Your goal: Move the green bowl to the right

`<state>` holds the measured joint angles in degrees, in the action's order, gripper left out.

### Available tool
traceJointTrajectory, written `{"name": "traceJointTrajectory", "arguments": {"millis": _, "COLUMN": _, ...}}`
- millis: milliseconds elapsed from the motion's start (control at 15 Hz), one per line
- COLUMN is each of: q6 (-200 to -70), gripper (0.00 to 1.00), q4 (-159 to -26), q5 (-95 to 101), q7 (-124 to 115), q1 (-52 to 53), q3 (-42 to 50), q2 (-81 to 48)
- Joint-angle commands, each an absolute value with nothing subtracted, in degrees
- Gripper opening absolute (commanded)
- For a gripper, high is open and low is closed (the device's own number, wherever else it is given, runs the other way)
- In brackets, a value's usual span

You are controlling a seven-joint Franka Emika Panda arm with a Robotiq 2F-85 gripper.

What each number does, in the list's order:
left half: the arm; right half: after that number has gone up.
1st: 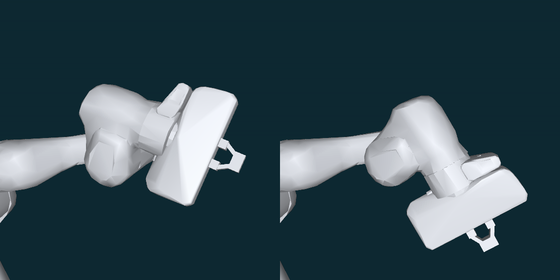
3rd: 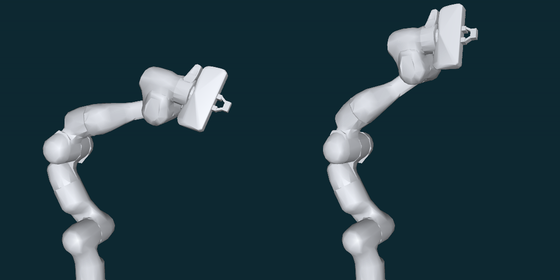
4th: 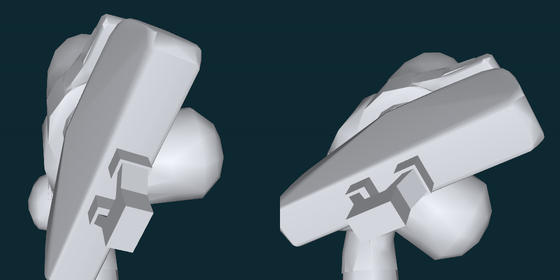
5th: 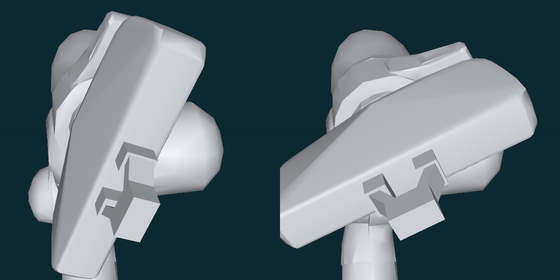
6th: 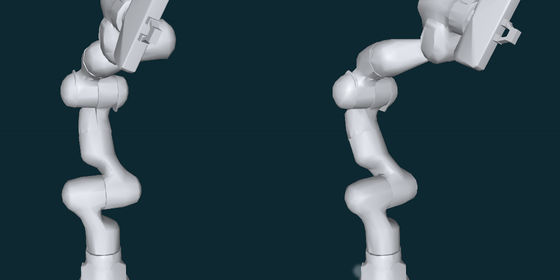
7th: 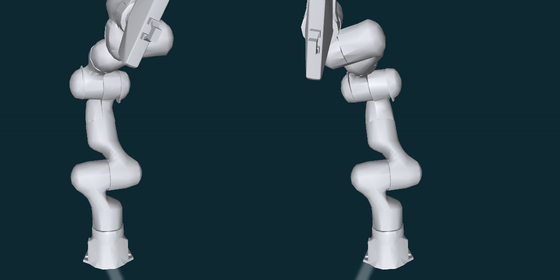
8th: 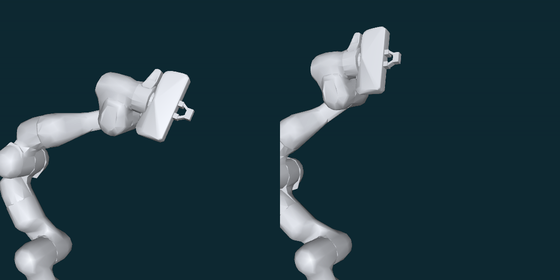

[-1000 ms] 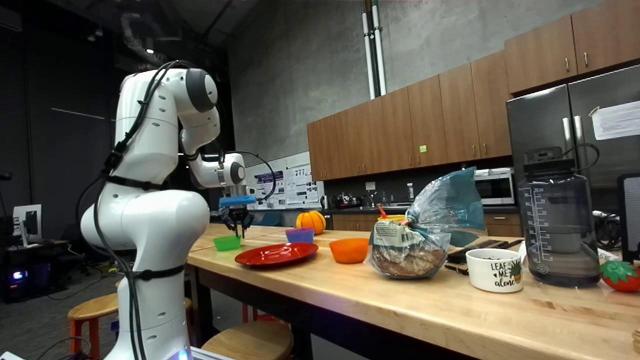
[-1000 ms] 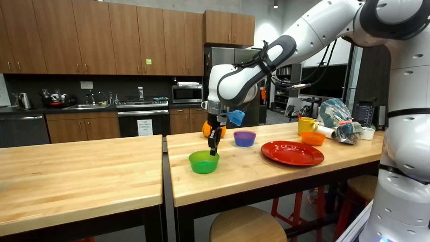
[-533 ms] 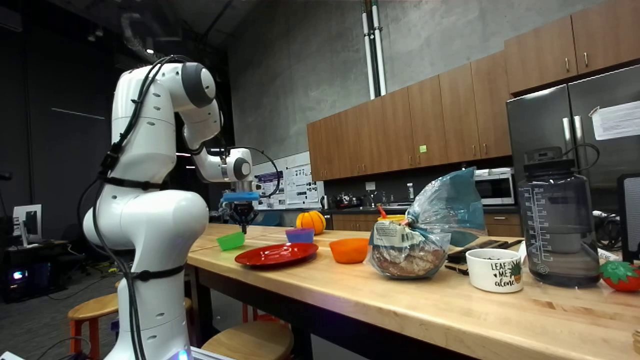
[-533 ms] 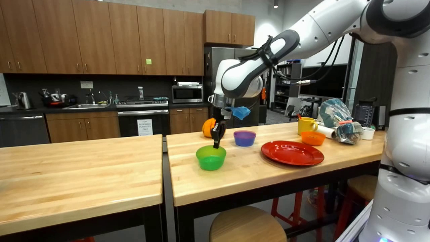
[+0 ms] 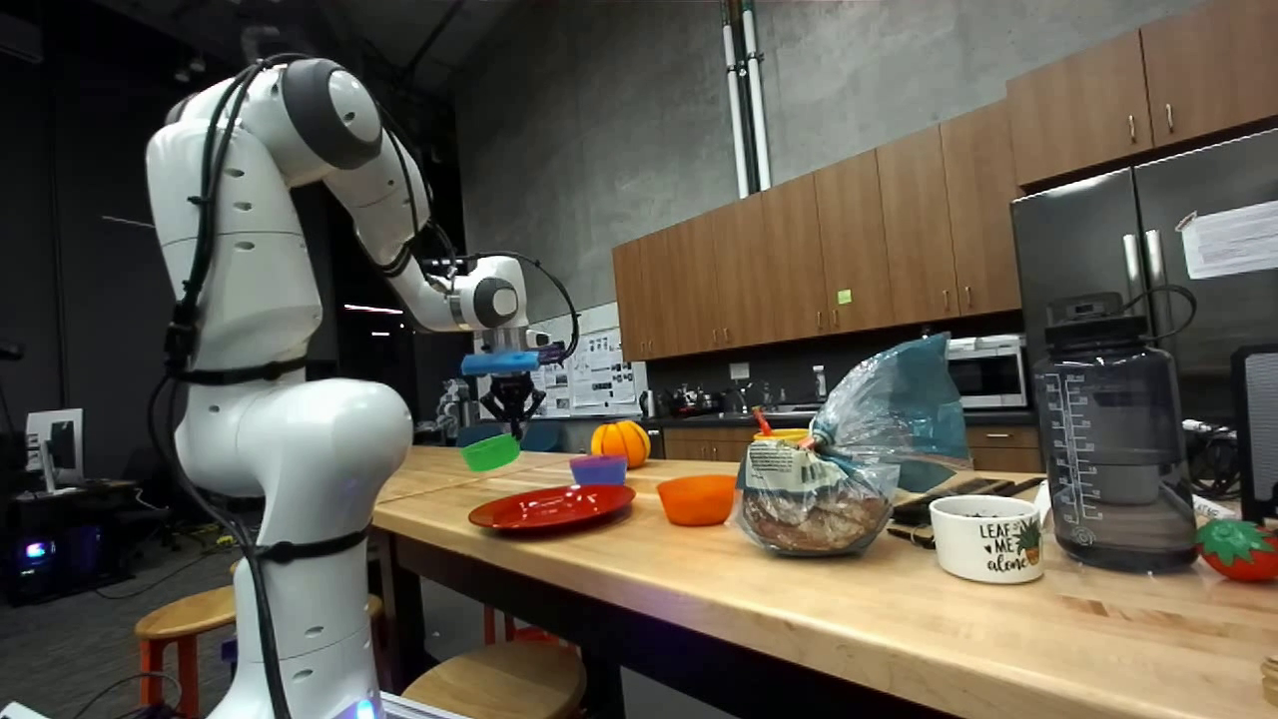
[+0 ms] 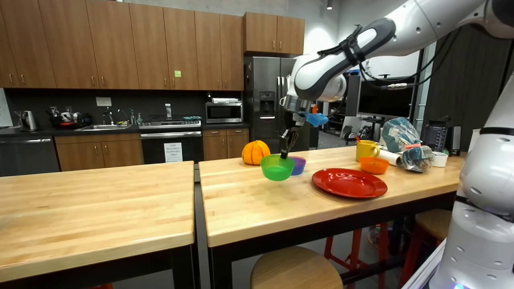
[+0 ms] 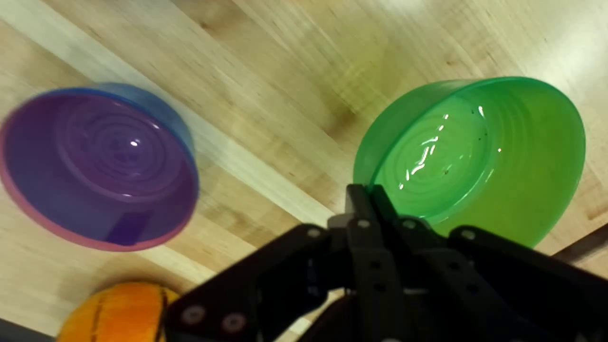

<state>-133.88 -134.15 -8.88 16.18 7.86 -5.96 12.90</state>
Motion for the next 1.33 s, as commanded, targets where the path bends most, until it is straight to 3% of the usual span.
{"name": "traceJointTrajectory", "arguments": {"millis": 0, "q6": -131.84, "gripper": 0.01, "q4": -139.97, "q5": -6.57, "q7": 15.66, "q1": 5.61, "q3": -2.50, "q2": 21.98}}
{"name": "traceJointTrajectory", "arguments": {"millis": 600, "q6": -126.46, "gripper": 0.01, "q4": -140.50, "q5": 4.18, "q7": 12.37, "q1": -5.13, "q3": 5.73, "q2": 30.25}}
{"name": "traceJointTrajectory", "arguments": {"millis": 1267, "q6": -127.43, "gripper": 0.01, "q4": -137.69, "q5": 9.59, "q7": 9.56, "q1": -11.28, "q3": 10.20, "q2": 24.55}}
